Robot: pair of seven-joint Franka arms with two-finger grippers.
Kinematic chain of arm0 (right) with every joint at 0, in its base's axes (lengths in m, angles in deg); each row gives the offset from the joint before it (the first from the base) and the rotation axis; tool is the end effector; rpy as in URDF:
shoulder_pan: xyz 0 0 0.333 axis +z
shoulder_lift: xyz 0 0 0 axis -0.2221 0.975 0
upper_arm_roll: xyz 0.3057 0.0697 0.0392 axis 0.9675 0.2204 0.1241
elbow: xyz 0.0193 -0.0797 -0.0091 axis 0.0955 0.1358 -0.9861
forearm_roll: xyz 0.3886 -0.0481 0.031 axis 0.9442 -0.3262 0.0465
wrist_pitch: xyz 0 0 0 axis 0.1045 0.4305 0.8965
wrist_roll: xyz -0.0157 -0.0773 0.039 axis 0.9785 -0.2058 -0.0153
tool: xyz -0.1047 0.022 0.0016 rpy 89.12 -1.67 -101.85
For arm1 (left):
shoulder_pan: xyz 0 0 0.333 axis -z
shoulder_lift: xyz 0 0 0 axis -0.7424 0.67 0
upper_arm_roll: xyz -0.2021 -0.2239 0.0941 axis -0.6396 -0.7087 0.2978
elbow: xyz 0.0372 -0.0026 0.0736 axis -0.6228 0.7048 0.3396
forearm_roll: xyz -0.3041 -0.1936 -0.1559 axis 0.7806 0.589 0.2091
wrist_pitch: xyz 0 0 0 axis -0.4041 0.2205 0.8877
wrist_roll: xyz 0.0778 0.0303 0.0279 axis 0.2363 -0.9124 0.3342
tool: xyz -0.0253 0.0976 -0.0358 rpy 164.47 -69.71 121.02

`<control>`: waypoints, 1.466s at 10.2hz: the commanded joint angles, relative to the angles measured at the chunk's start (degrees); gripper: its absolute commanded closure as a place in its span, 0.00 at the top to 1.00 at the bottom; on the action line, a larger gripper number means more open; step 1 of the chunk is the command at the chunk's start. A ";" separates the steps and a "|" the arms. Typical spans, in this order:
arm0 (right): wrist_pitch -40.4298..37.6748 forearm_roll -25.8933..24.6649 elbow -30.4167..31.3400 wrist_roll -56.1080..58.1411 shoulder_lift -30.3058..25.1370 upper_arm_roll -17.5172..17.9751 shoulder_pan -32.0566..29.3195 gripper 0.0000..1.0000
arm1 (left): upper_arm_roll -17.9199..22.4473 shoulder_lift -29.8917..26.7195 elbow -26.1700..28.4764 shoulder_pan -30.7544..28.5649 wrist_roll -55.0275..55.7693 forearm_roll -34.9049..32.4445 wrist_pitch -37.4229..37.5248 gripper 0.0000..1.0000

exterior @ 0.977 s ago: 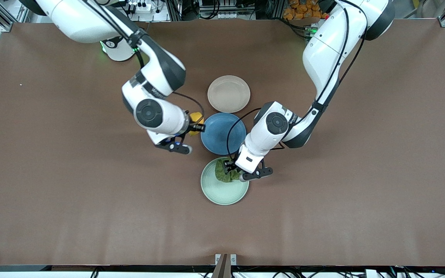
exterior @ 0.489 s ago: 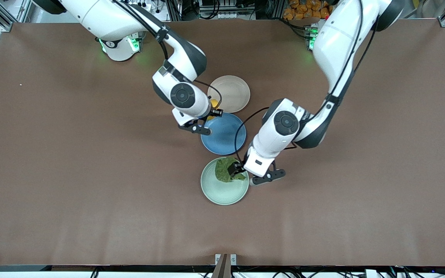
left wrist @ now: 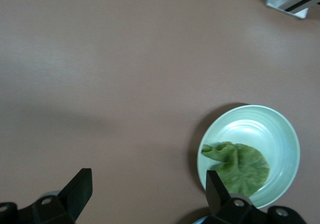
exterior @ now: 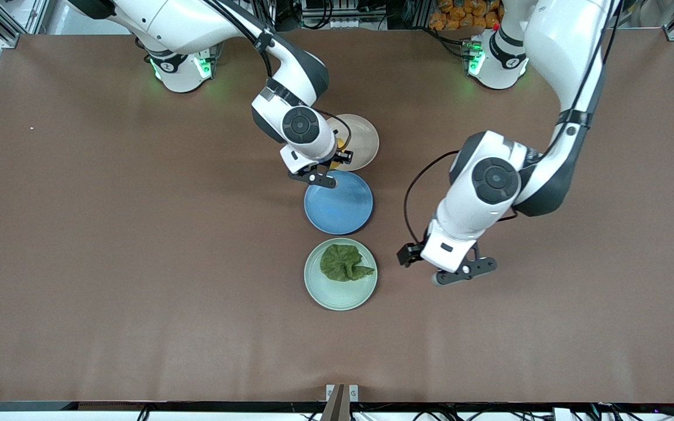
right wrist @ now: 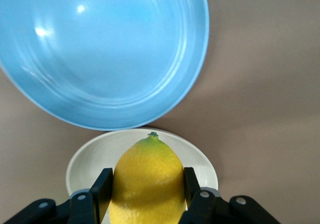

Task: Place lemon and lettuce in plates
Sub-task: 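Lower the lemon onto the beige plate while the left gripper withdraws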

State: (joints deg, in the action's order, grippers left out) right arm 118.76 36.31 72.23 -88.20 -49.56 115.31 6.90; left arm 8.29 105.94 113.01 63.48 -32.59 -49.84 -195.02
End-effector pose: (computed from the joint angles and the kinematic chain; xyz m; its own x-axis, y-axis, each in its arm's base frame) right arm 0.4153 0.4828 0.2510 0.9112 -0.2593 -0.3200 -0.2833 -0.9586 -0.0299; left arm 0.6545 -0.3104 0.3756 0.9608 0.2695 0.0643 0.2610 -0.9583 0.1166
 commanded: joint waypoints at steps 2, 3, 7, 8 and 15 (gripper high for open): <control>5.15 0.19 2.49 -2.94 0.79 0.03 1.36 0.00 | -0.20 -2.59 1.70 -3.67 -5.27 -1.11 7.54 1.00; 5.24 0.19 2.48 -3.03 0.79 0.03 1.54 0.00 | -0.28 -3.81 1.61 -5.16 -8.08 -1.11 9.39 1.00; 5.24 0.19 2.66 -4.52 1.67 0.03 4.08 0.00 | -0.64 -10.66 1.43 -9.65 -15.83 -0.32 17.91 1.00; 5.24 0.19 2.49 -5.39 1.93 0.03 4.17 0.00 | -0.64 -12.07 1.35 -10.27 -17.15 -0.23 19.24 1.00; 4.54 0.10 0.12 -4.97 2.02 -0.32 4.36 1.00 | -0.64 -21.04 0.99 -14.66 -17.69 3.45 28.47 1.00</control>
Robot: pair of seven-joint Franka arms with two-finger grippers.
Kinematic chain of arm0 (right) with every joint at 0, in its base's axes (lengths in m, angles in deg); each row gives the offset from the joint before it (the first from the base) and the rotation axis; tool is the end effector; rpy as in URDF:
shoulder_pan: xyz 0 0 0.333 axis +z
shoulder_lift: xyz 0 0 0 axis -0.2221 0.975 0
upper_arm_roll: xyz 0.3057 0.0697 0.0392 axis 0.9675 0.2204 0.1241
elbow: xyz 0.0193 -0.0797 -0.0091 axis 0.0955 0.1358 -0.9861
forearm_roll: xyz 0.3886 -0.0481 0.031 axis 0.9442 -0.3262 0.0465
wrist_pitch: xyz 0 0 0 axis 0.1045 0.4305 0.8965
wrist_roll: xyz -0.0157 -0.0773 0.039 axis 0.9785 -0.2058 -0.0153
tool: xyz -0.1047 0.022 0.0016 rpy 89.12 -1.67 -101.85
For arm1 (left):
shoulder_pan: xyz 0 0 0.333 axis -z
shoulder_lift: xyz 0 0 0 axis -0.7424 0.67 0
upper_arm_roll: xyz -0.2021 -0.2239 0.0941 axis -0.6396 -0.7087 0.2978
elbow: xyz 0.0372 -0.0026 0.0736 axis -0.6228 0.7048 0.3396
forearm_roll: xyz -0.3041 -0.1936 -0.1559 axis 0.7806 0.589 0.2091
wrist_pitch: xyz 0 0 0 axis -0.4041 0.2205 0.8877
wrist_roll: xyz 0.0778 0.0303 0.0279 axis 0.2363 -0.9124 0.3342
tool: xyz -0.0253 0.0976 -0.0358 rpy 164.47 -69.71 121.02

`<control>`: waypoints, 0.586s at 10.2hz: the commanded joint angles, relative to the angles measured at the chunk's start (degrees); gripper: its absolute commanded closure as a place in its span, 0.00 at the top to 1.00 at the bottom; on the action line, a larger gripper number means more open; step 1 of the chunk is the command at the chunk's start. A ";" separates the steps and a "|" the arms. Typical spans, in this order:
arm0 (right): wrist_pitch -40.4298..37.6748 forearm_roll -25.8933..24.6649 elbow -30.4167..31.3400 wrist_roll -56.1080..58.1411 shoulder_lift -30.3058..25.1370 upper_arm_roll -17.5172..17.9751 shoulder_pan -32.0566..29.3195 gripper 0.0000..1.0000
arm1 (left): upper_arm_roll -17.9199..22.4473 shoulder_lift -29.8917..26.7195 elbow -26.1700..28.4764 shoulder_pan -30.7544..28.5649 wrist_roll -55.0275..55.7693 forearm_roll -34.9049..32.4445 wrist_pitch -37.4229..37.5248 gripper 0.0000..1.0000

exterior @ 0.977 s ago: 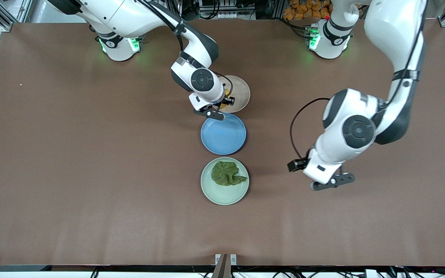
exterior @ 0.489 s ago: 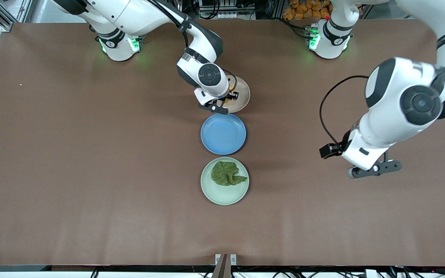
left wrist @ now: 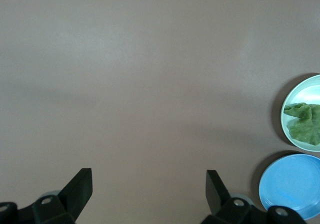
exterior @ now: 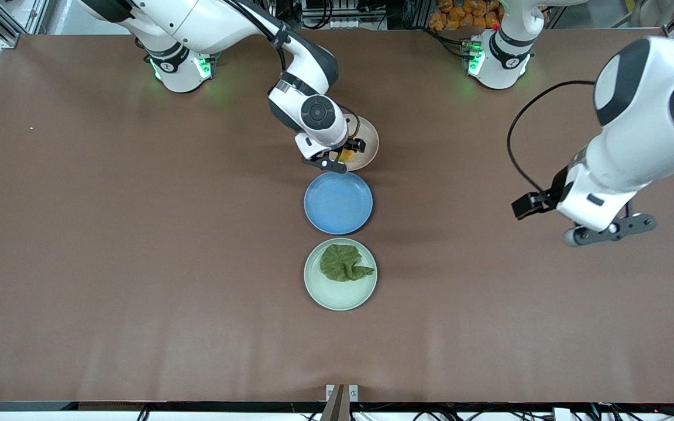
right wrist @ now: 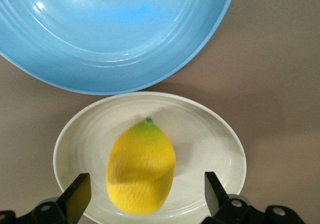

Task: Place lemon and lettuce in plates
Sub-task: 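Lower the lemon onto the beige plate while the left gripper withdraws, then open the right gripper to release the lemon on the beige plate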

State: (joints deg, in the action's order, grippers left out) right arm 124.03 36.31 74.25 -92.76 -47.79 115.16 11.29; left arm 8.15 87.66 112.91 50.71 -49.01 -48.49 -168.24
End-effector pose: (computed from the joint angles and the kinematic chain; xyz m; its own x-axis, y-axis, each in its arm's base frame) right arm 0.3735 0.5115 0.2265 0.9057 -0.2752 -0.3224 -0.3011 -0.9530 -0.0325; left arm 0.6184 -0.1470 0.5482 0.9794 0.2009 -0.0213 0.2006 -0.9795 -0.0174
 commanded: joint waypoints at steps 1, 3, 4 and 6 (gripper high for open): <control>-1.77 0.10 -3.22 0.20 -0.01 -0.17 -0.57 1.00 | -0.49 -4.07 1.10 -2.60 -1.26 2.81 2.31 1.00; -10.69 -0.34 -9.00 4.92 -0.45 -0.08 -4.06 1.00 | -0.23 -6.36 1.10 -3.13 -5.71 3.00 2.75 1.00; -14.40 -0.34 -10.86 8.95 -0.36 -0.08 -6.35 1.00 | -0.32 -7.33 1.10 -4.09 -8.09 3.08 3.19 1.00; -15.75 -0.16 -12.72 18.87 -1.15 0.36 -14.41 1.00 | -0.23 -9.70 1.10 -6.02 -11.70 3.08 5.82 1.00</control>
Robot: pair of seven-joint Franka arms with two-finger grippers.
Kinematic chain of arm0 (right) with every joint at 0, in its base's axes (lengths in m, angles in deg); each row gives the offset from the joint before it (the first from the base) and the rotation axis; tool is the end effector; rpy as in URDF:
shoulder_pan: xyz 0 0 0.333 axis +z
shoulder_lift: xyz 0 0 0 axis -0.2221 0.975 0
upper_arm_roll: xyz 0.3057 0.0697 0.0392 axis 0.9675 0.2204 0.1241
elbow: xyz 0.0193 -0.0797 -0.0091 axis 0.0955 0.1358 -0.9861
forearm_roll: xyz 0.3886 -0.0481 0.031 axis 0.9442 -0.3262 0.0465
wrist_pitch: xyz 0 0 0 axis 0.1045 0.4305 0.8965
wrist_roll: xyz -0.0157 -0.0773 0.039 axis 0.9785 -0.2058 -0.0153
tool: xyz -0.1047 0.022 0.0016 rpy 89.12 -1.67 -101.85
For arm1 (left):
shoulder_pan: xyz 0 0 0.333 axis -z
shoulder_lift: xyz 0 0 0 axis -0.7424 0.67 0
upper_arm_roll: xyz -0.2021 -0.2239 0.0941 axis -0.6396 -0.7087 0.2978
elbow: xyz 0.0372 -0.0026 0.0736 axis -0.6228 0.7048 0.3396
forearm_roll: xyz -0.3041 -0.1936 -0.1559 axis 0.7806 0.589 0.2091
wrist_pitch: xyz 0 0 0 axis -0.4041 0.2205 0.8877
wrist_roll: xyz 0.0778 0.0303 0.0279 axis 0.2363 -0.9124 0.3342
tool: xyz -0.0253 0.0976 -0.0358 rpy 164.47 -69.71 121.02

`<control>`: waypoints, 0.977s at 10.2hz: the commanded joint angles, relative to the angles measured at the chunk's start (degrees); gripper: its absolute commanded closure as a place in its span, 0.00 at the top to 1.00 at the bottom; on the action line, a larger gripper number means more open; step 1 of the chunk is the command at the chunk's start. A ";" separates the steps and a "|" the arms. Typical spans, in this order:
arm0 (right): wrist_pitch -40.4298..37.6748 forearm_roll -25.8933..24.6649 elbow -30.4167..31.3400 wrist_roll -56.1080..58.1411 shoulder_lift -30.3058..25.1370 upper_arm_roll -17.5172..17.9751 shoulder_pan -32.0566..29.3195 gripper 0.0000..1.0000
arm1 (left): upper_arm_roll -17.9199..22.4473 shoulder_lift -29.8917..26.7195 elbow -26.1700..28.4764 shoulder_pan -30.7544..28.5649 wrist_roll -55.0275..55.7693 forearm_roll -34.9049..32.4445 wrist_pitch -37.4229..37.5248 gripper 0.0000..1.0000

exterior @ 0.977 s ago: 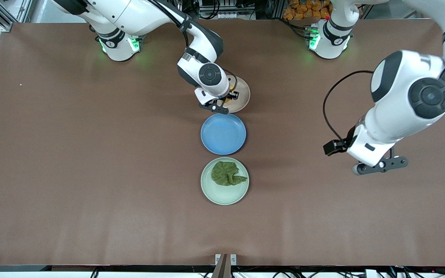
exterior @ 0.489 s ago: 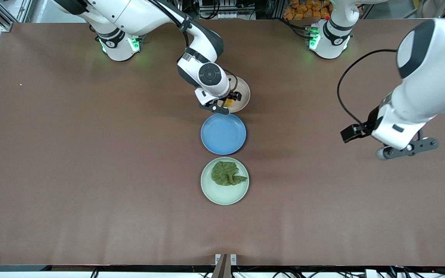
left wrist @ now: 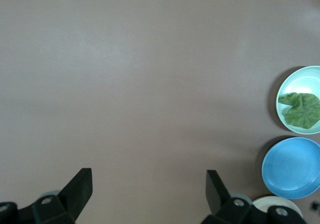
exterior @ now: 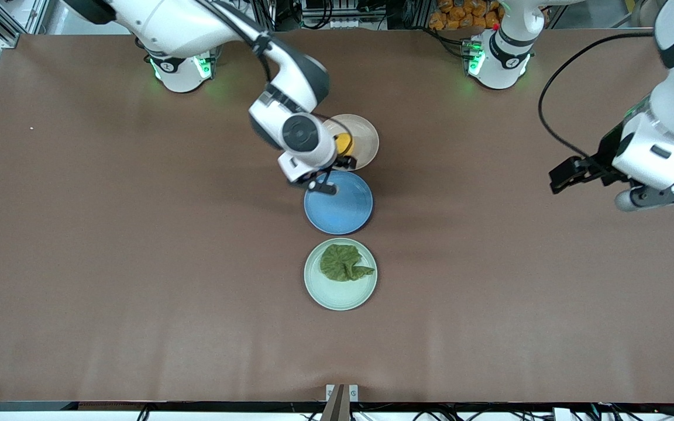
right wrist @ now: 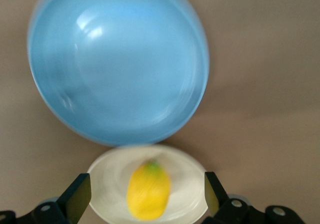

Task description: Place lemon and lettuce in plates

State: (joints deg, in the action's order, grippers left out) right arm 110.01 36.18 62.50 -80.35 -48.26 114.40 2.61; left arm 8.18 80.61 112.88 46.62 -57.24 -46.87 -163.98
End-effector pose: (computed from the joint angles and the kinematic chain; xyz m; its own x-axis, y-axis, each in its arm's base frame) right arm 0.4907 0.4523 0.2932 0.9242 -0.2109 -0.3183 -0.2444 -0.9672 -0.0688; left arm 0.5883 -0.1042 0.6165 0.9911 0.1319 0.0197 0.1319 -0.9913 0.0020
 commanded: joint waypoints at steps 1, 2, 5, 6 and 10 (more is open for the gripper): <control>-3.65 0.06 -2.88 12.00 -0.77 1.03 -9.78 1.00 | -0.35 -3.10 1.04 -3.07 -5.92 1.46 2.18 1.00; -5.94 0.06 -5.42 15.36 -0.77 0.85 -13.21 1.00 | -0.44 -3.54 1.12 -4.39 -7.17 1.63 2.62 1.00; -17.50 -0.30 -15.43 22.92 -1.39 1.11 -24.81 1.00 | -0.26 -4.25 1.13 -4.40 -7.27 2.60 4.55 1.00; -22.26 -0.38 -18.60 25.56 -2.52 1.29 -27.55 1.00 | -0.26 -4.16 1.21 -4.40 -7.27 2.60 4.90 1.00; -31.53 -9.34 -21.18 28.66 -14.11 1.12 -29.42 1.00 | -0.53 -4.16 1.21 -4.40 -7.88 1.82 5.60 1.00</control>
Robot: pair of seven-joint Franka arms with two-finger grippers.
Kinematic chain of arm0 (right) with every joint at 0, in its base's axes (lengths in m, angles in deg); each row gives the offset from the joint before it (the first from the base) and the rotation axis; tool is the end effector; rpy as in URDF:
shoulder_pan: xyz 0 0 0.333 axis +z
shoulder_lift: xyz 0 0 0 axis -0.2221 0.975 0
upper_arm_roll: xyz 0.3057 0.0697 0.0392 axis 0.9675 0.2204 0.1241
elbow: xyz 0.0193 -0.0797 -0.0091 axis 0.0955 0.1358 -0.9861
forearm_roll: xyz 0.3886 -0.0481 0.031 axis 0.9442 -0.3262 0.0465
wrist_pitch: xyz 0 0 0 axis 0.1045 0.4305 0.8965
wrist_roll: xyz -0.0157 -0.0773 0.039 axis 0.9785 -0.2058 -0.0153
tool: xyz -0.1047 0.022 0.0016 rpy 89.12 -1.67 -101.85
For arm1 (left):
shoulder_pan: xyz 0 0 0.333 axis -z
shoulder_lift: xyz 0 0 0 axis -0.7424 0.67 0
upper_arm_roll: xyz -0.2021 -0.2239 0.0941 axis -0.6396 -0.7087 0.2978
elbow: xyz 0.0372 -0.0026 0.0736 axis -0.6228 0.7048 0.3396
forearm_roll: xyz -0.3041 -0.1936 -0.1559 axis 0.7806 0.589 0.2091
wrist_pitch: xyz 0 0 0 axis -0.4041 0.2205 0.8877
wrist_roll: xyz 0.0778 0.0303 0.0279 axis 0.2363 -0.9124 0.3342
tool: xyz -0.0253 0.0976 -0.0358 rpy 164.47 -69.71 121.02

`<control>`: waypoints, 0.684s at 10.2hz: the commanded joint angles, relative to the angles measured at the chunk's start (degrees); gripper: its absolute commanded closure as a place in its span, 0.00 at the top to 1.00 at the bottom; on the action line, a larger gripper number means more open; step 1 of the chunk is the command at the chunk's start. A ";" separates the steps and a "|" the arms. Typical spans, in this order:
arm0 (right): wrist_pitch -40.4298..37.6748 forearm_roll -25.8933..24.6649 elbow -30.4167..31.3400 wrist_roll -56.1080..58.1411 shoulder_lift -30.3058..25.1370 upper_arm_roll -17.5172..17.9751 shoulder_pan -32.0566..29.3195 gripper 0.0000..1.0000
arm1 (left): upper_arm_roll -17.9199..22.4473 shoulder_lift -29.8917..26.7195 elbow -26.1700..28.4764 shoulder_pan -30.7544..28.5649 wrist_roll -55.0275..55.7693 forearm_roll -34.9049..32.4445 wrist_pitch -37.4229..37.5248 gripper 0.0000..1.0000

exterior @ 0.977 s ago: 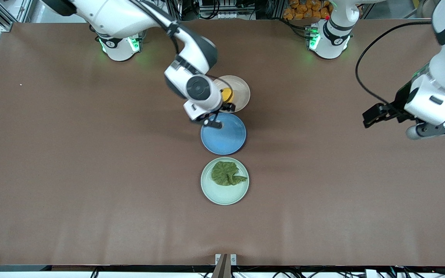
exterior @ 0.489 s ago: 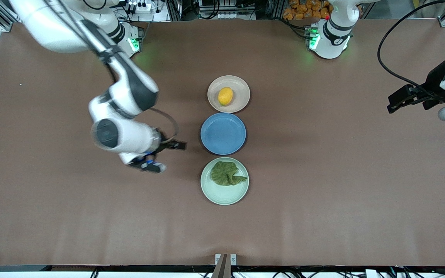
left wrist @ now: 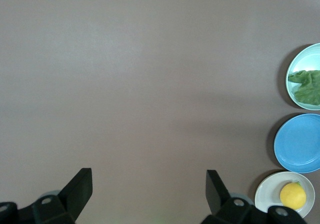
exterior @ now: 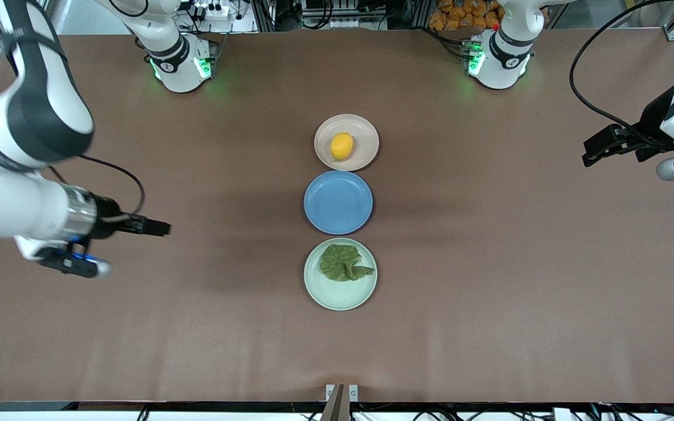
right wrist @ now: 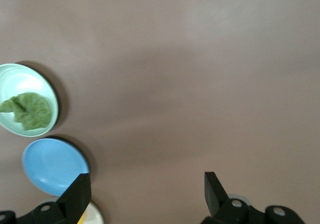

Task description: Place lemon and lettuce in plates

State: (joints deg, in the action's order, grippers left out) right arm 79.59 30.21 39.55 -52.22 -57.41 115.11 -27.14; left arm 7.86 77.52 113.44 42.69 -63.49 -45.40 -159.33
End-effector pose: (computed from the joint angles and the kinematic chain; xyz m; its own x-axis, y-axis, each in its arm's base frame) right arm 0.6526 0.1133 0.5293 0.9666 -0.2034 -0.1560 -0.2166 -0.9736 -0.0723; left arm 0.5689 -0.0699 0.6358 0.9962 0.0848 -0.0205 0.0850 -0.9964 0.0056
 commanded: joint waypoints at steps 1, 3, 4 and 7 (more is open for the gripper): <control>-1.20 -3.38 1.68 1.59 -6.12 0.15 -0.36 1.00 | -0.12 -1.07 0.65 -0.47 -2.77 0.17 1.23 1.00; -2.94 -3.29 -0.24 4.39 -7.62 0.32 -2.91 1.00 | -0.12 -1.07 0.56 -0.47 -3.92 0.17 1.23 1.00; -5.13 -3.46 -2.52 7.54 -7.62 0.15 -3.18 1.00 | 0.06 -1.07 0.56 -0.47 -4.01 0.17 1.23 1.00; -7.26 -3.73 -4.92 8.89 -8.32 -0.29 -4.24 1.00 | -0.21 -1.07 0.56 -0.47 -4.01 0.17 1.23 1.00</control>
State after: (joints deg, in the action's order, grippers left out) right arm 73.52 27.73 35.61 -44.33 -64.90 114.57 -30.81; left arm 7.88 77.42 113.53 42.66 -65.93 -45.40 -158.80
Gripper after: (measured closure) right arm 0.000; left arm 0.000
